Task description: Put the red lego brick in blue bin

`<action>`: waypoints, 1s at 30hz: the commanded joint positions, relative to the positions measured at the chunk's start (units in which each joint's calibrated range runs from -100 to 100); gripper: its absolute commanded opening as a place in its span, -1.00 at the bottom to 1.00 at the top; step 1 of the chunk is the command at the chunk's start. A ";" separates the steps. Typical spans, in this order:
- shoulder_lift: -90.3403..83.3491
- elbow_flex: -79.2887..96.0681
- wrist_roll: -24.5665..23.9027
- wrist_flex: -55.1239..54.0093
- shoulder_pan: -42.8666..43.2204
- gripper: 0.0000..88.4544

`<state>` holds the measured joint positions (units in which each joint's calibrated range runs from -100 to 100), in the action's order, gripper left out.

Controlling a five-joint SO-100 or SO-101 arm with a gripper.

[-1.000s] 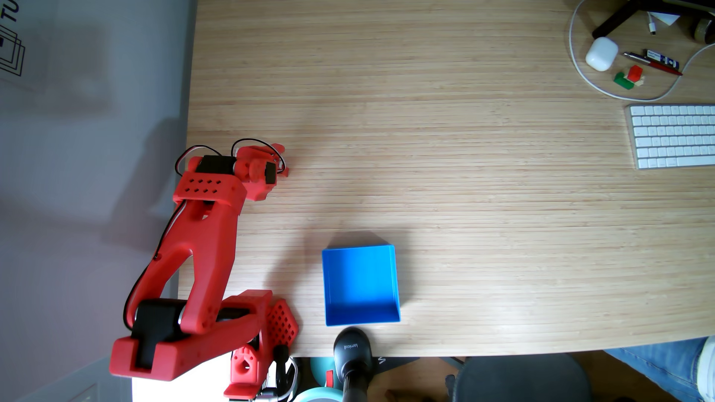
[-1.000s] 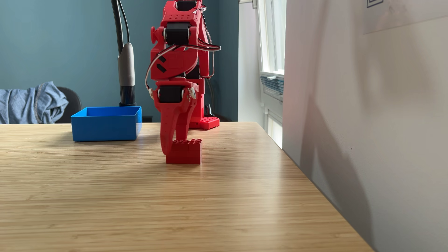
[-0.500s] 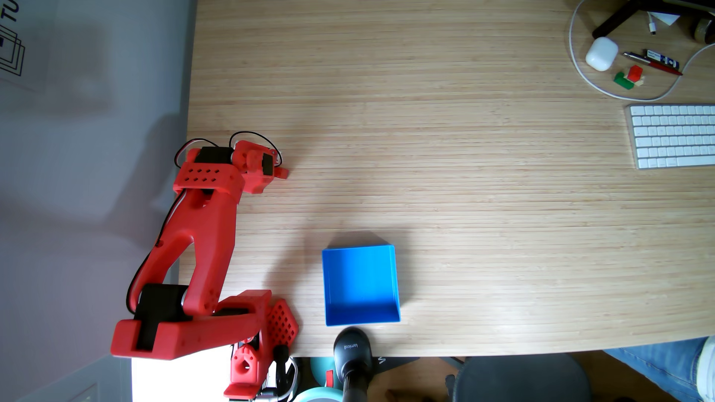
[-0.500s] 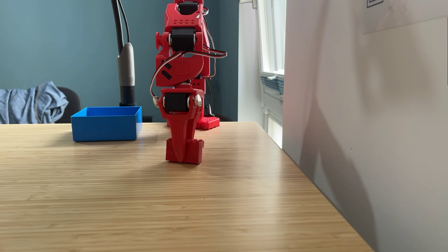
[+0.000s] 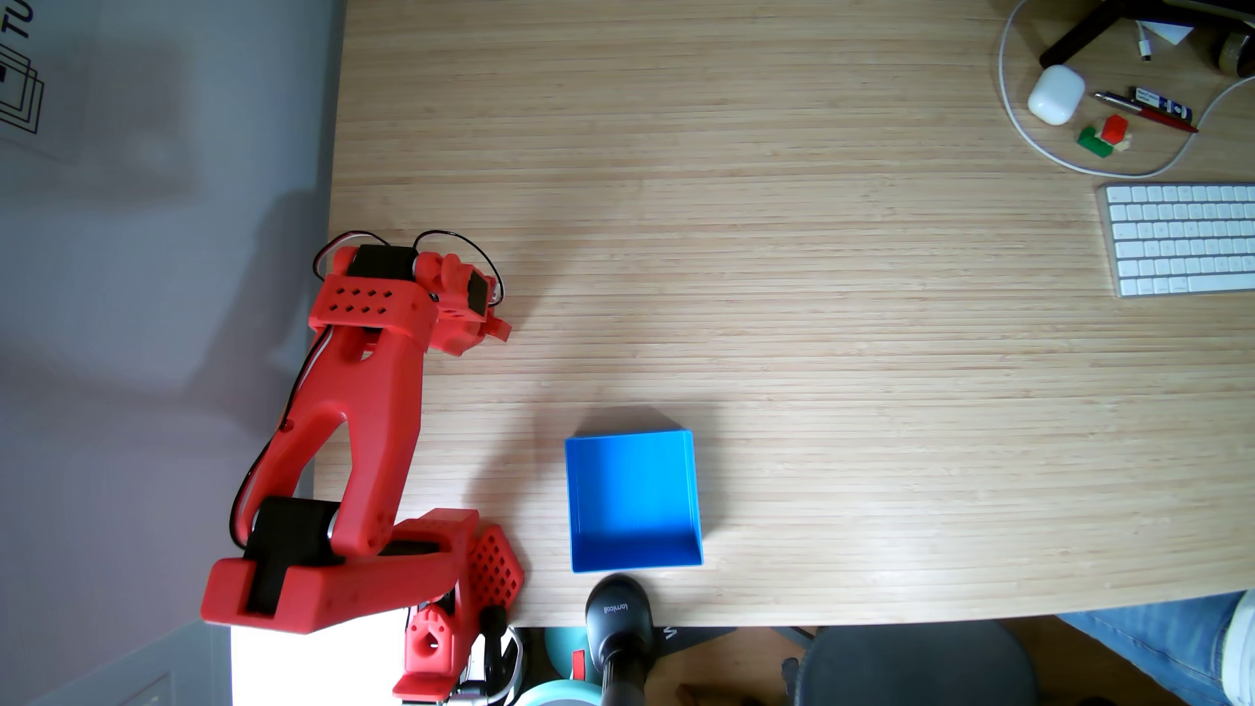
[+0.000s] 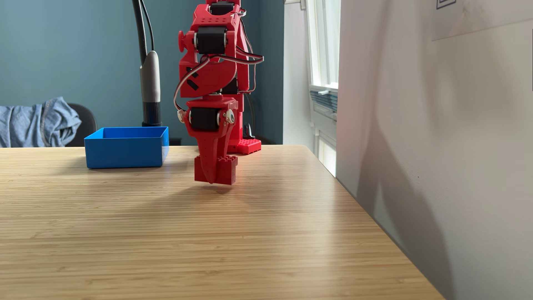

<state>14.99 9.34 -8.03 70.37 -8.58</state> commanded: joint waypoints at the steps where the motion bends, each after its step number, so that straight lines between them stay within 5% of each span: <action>1: -1.74 -9.71 0.15 8.52 -2.49 -1.00; 30: -22.78 -3.63 11.82 21.76 -40.21 -1.00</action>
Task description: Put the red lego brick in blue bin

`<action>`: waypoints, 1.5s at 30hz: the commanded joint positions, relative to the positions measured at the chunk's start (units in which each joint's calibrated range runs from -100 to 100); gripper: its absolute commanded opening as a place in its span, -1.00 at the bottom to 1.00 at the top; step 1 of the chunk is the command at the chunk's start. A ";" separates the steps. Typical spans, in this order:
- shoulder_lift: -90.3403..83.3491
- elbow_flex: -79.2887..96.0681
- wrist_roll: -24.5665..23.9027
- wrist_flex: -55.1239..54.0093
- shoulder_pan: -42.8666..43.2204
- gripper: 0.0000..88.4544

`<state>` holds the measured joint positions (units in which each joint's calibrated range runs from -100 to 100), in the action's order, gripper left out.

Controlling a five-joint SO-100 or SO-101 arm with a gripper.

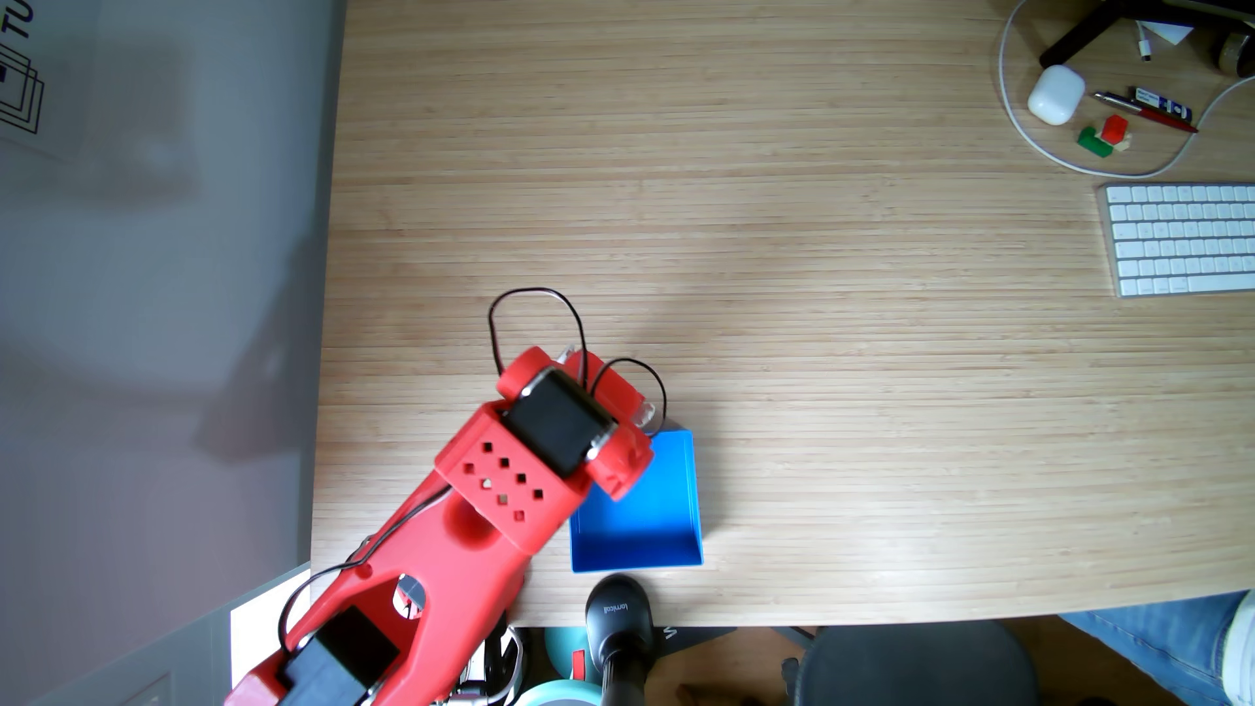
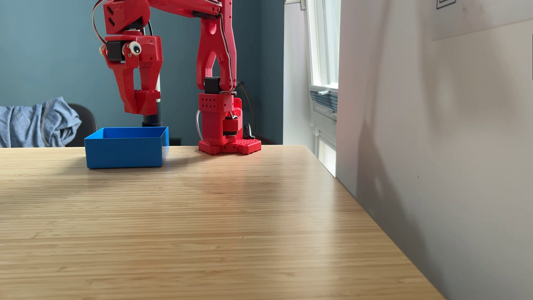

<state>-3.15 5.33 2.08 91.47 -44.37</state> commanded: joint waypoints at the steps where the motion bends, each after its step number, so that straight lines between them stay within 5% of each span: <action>1: -4.64 0.93 2.39 0.66 -5.65 -1.00; 17: -4.64 9.65 12.06 -7.54 -21.44 -1.00; 33: -4.64 24.53 15.19 -18.75 -22.88 -1.00; 40: -4.64 23.98 16.36 -18.42 -23.03 -0.58; 45: -4.64 20.17 16.90 -14.36 -23.24 -0.55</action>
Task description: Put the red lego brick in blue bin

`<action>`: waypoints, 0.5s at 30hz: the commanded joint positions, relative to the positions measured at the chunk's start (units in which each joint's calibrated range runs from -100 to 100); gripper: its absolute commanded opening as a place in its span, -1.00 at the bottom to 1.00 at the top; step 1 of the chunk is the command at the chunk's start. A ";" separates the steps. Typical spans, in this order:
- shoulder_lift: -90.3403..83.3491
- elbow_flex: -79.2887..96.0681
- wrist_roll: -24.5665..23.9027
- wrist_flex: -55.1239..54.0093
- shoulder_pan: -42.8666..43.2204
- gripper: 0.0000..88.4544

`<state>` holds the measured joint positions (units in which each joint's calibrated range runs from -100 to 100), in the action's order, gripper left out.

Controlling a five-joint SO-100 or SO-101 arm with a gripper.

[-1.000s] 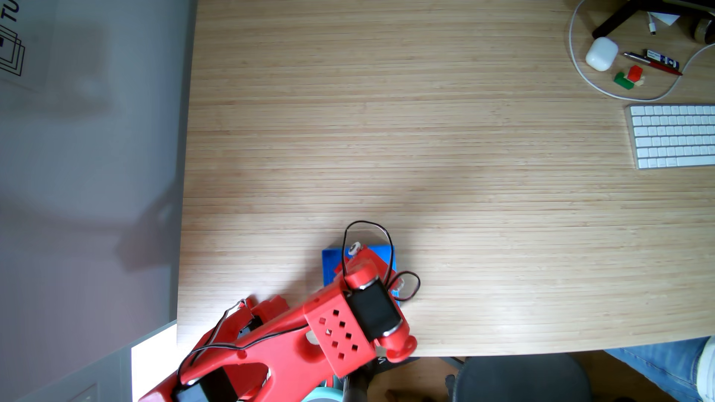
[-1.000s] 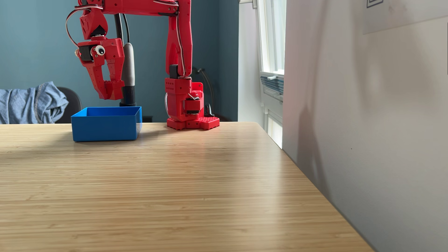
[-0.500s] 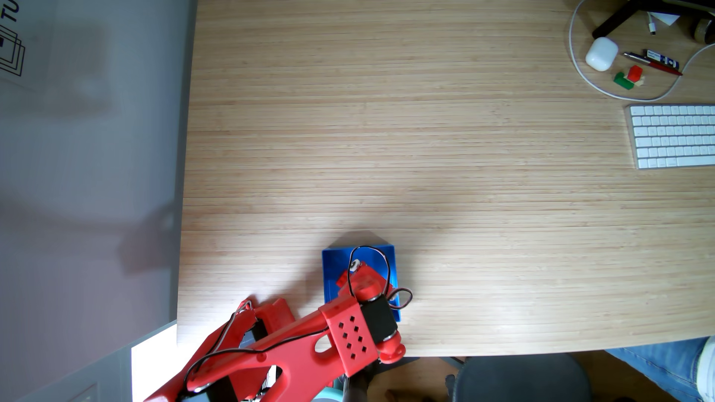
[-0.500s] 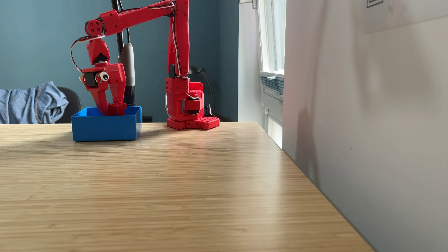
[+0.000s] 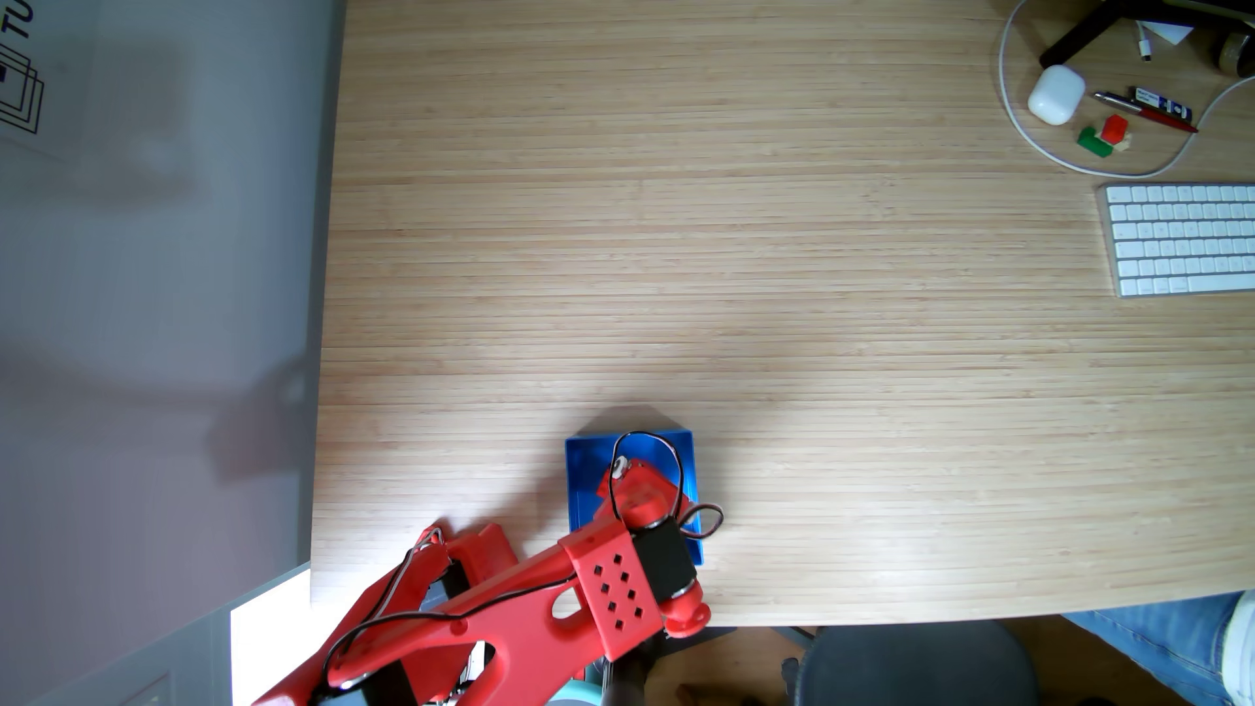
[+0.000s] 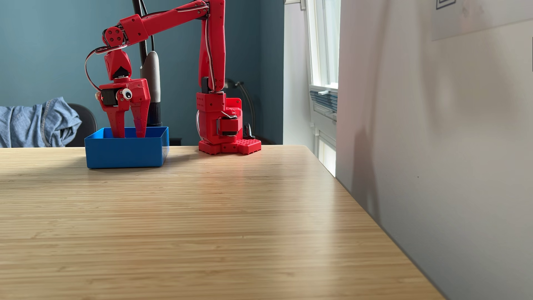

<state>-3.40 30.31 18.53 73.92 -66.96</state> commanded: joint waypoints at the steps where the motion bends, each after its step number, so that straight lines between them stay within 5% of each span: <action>1: -4.39 -6.44 0.44 4.64 -0.65 -0.57; 8: -4.39 -20.87 0.10 16.25 0.36 -0.80; 15: -4.47 -30.94 -5.91 21.37 7.79 -1.00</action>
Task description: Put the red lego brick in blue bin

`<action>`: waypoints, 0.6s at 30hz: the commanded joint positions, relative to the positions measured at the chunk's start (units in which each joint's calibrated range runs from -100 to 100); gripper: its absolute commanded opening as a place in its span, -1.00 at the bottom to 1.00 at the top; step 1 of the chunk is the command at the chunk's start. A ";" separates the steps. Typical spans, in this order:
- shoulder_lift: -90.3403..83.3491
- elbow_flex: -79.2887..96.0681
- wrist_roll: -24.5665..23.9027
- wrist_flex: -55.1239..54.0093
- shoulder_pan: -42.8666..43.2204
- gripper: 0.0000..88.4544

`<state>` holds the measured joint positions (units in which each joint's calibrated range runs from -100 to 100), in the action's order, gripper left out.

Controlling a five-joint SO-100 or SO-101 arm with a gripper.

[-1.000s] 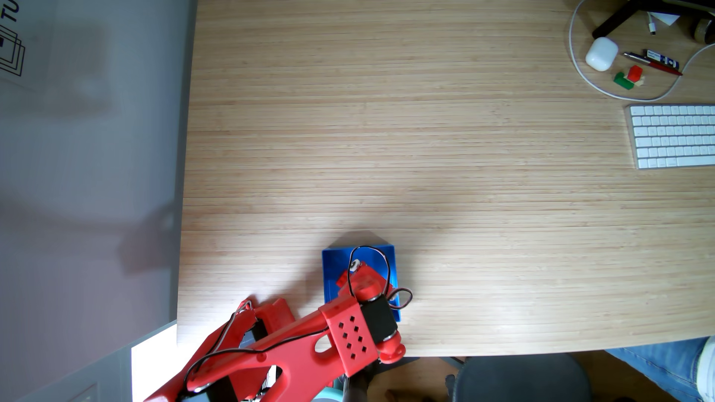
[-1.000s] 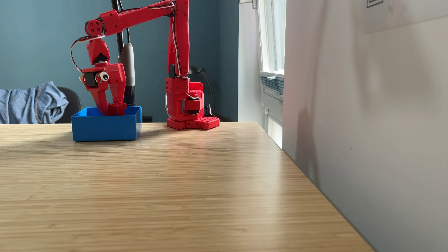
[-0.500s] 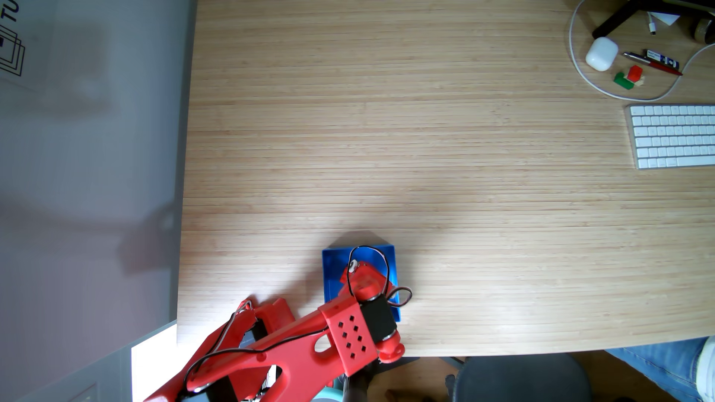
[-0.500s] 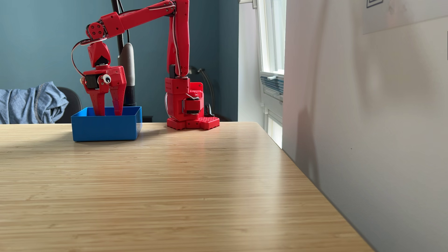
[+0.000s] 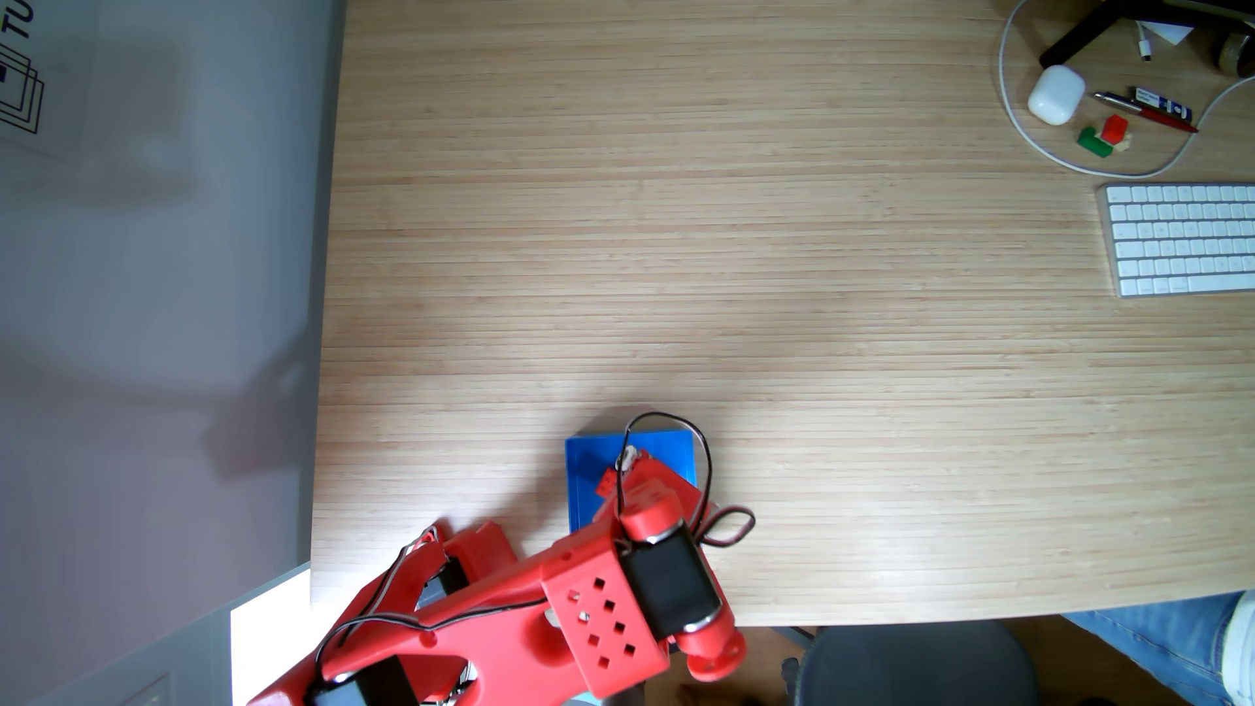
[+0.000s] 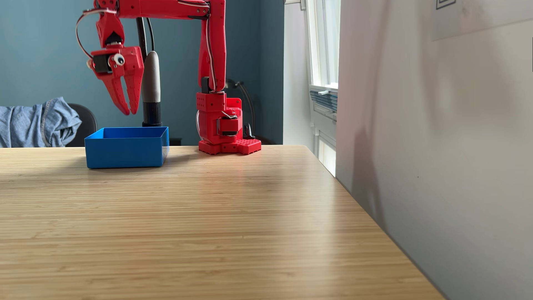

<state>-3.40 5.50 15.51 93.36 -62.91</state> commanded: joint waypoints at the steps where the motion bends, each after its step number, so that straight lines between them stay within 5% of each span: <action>1: -4.47 -6.41 -4.05 1.93 5.54 -1.00; 18: -4.63 -1.33 -22.42 0.55 44.78 -1.00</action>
<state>-3.40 4.28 -4.18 94.47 -24.13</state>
